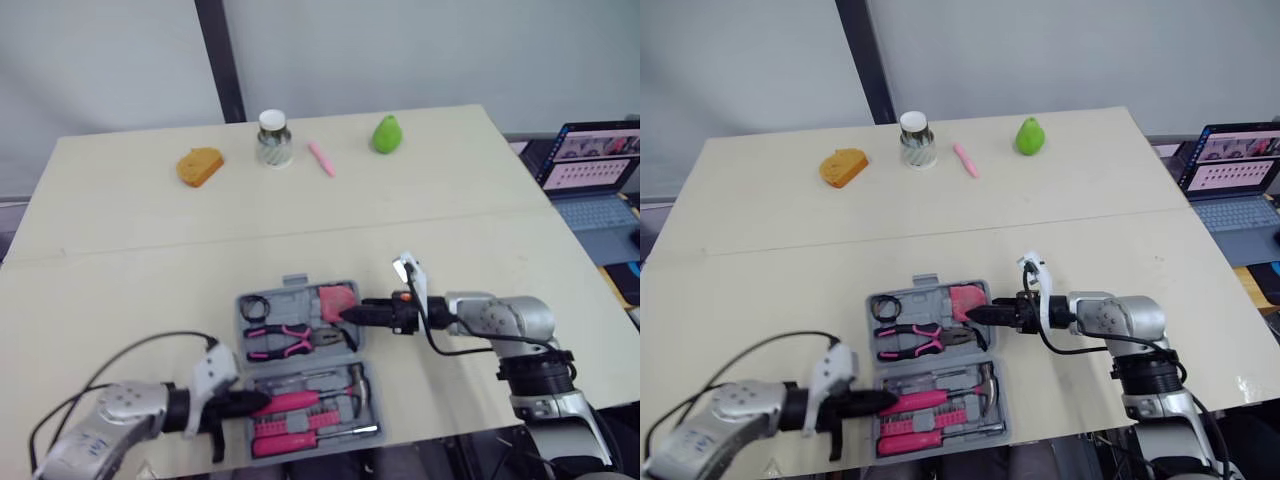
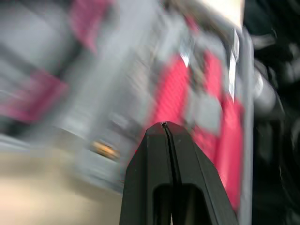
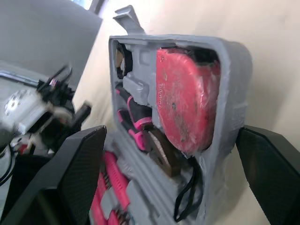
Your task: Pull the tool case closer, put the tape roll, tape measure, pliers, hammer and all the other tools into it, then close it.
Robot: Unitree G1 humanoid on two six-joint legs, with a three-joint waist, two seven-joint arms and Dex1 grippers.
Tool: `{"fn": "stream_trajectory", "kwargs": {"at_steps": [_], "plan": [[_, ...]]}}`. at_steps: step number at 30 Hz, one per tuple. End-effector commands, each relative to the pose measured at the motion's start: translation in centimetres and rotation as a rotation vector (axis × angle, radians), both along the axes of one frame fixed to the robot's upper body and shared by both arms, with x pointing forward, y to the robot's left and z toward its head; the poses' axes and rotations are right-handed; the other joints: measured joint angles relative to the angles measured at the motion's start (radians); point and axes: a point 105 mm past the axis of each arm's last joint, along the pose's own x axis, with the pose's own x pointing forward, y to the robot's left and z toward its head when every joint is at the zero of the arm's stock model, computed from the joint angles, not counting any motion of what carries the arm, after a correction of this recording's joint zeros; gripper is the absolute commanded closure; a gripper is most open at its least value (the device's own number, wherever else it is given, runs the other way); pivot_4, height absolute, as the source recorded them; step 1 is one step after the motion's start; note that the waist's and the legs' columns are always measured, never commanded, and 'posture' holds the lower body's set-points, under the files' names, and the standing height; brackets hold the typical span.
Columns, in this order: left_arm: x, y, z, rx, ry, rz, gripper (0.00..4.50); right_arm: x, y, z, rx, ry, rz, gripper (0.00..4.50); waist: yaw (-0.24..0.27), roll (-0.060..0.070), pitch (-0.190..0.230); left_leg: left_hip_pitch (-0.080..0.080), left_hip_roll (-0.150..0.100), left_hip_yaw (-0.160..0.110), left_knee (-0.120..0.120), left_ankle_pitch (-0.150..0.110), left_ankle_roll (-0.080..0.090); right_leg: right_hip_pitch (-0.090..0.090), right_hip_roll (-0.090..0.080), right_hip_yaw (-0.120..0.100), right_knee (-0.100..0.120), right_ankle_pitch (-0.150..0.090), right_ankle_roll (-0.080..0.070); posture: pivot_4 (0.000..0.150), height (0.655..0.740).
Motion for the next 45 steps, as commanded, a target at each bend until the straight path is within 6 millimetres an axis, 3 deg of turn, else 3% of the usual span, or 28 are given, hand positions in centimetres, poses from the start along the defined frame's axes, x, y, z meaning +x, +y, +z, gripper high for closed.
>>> {"fn": "stream_trajectory", "kwargs": {"at_steps": [1,4,10,18,24,27,30,34,39,45], "plan": [[-0.3,1.0,2.2,-0.043,0.004,0.046,4.5,-1.4,0.9,2.1,0.059,-0.052,0.108,0.04,-0.002,0.0,0.0,0.0,0.0,0.0,0.0,0.0,0.0,0.0,0.0,0.0,0.0,0.0,0.0,0.15,0.74],[-0.4,4.0,4.1,-0.044,0.0,0.153,4.5,-2.9,1.0,3.6,0.069,-0.091,0.193,0.04,-0.003,-0.003,0.002,0.0,0.0,0.001,-0.001,-0.001,0.0,-0.002,0.0,0.0,0.0,0.0,0.0,0.15,0.74],[0.2,7.7,5.2,0.009,-0.022,0.267,4.5,-6.3,0.8,4.4,0.055,-0.09,0.347,0.04,0.003,-0.005,0.003,-0.001,0.0,0.001,0.0,-0.001,0.0,-0.001,0.0,0.0,-0.001,0.0,0.0,0.15,0.74],[0.7,8.8,5.6,0.017,-0.042,0.293,4.5,-8.7,0.2,3.1,-0.018,-0.054,0.414,0.04,0.001,-0.008,0.004,0.0,0.0,0.001,-0.001,-0.001,-0.001,-0.002,0.0,0.0,-0.002,0.0,-0.001,0.15,0.74],[1.2,8.9,5.3,0.04,-0.08,0.327,4.5,-5.3,-3.6,4.0,-0.048,-0.315,0.158,0.04,0.003,-0.011,0.005,-0.001,0.0,0.002,0.0,-0.002,-0.001,-0.002,0.0,0.0,-0.003,0.001,-0.001,0.15,0.74],[2.0,10.4,4.5,0.088,-0.122,0.406,3.62,-3.7,-7.4,4.1,-0.134,-0.435,0.016,0.0,0.004,-0.011,0.005,0.0,0.0,0.003,0.0,-0.002,-0.001,-0.001,0.0,0.0,-0.003,0.001,-0.001,0.15,0.74],[2.0,12.2,3.1,0.142,-0.131,0.445,2.23,-3.1,-11.4,3.4,-0.246,-0.5,-0.09,0.0,0.006,-0.011,0.006,0.0,0.0,0.003,0.0,-0.002,-0.001,-0.001,0.0,0.0,-0.003,0.001,-0.001,0.15,0.74],[1.5,13.9,2.3,0.175,-0.136,0.478,0.18,-3.4,-14.5,2.7,-0.318,-0.505,-0.158,0.0,0.003,-0.013,0.006,0.0,0.0,0.004,0.0,-0.002,-0.001,-0.001,0.0,-0.001,-0.004,0.001,-0.001,0.15,0.74],[0.4,16.3,1.3,0.198,-0.111,0.544,0.08,-3.4,-18.3,1.2,-0.41,-0.493,-0.27,0.0,0.0,-0.013,0.007,0.002,0.0,0.005,0.0,-0.001,0.0,-0.001,0.0,0.0,-0.003,0.001,-0.001,0.15,0.74],[0.3,17.3,1.4,0.211,-0.119,0.563,0.08,-3.1,-19.3,0.2,-0.431,-0.493,-0.291,0.0,0.0,-0.013,0.007,0.002,0.0,0.006,0.0,-0.001,0.0,-0.001,0.0,0.0,-0.003,0.001,-0.001,0.15,0.74]]}}
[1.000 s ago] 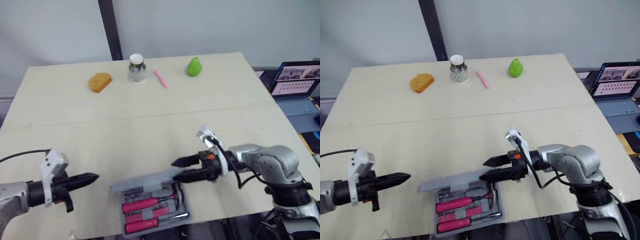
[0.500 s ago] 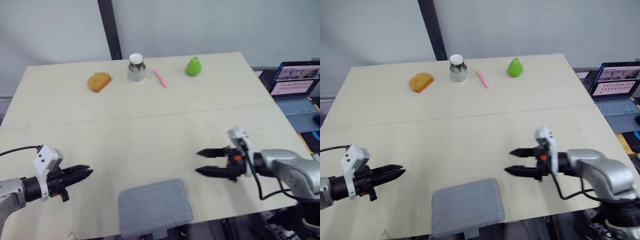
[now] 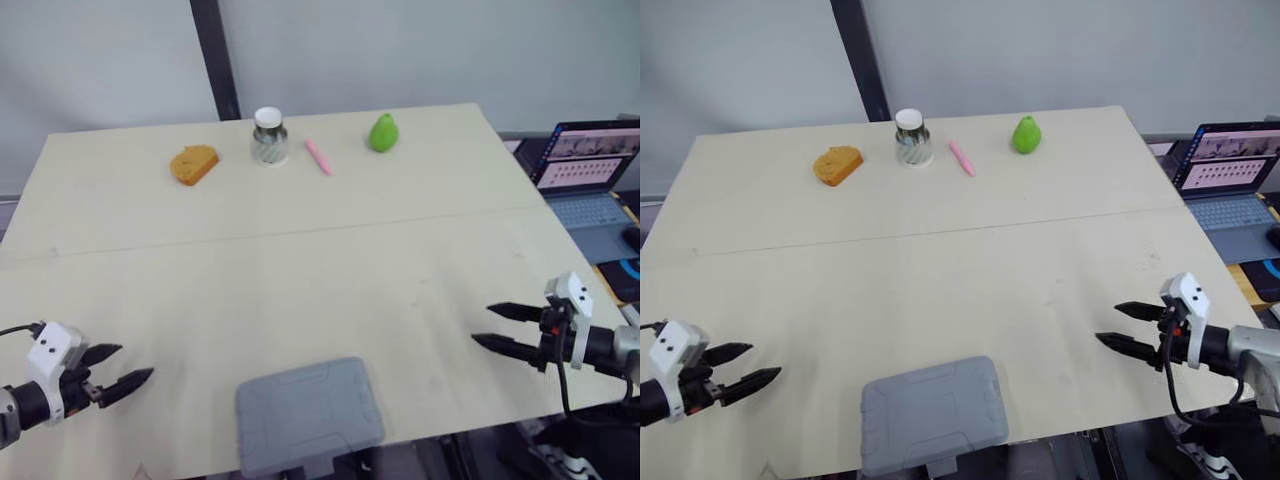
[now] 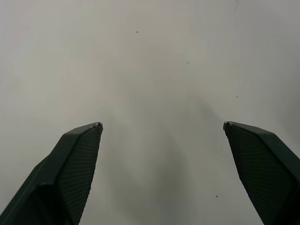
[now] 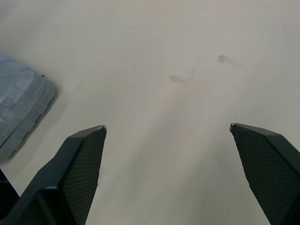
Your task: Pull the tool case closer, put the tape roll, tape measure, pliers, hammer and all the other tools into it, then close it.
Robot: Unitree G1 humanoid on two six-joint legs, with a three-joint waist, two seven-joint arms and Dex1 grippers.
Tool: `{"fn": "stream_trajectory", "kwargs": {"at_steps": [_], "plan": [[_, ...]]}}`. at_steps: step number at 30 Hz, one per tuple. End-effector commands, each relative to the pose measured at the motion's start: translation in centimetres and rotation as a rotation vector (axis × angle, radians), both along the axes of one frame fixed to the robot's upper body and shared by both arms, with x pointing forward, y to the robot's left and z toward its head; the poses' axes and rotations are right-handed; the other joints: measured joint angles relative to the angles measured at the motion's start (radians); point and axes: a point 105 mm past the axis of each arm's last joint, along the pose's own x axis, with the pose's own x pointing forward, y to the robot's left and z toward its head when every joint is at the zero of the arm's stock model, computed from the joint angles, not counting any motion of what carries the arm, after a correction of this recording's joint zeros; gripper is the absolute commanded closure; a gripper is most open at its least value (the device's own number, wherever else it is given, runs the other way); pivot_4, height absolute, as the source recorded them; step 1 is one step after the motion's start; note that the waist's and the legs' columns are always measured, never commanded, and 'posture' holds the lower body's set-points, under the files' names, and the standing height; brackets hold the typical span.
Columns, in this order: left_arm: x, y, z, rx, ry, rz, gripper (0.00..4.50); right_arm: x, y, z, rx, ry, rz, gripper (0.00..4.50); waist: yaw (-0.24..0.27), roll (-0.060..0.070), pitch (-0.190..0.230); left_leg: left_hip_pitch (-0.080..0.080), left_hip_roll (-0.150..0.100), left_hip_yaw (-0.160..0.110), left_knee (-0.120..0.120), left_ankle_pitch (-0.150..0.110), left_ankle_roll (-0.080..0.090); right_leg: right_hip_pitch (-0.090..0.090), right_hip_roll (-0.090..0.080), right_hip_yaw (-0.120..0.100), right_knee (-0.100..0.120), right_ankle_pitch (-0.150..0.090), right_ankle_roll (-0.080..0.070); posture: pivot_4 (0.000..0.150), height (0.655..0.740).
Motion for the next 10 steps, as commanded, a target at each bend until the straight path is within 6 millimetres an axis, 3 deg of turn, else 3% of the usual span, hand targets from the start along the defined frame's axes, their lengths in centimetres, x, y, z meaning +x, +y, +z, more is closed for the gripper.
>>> {"fn": "stream_trajectory", "kwargs": {"at_steps": [1,10], "plan": [[0.05,0.76,0.98,0.024,-0.037,0.007,0.08,0.36,-0.16,0.59,-0.008,-0.039,0.011,0.0,0.0,0.0,0.0,0.0,0.0,0.0,0.0,0.0,0.0,0.0,0.0,0.0,0.0,0.0,0.0,0.15,0.74],[0.39,1.06,1.47,0.024,-0.058,0.005,0.08,0.67,0.25,0.24,-0.014,-0.042,0.026,0.0,0.0,0.0,0.0,0.0,0.0,0.0,0.0,0.0,0.0,0.0,0.0,0.0,0.001,0.0,0.0,0.15,0.74]]}}
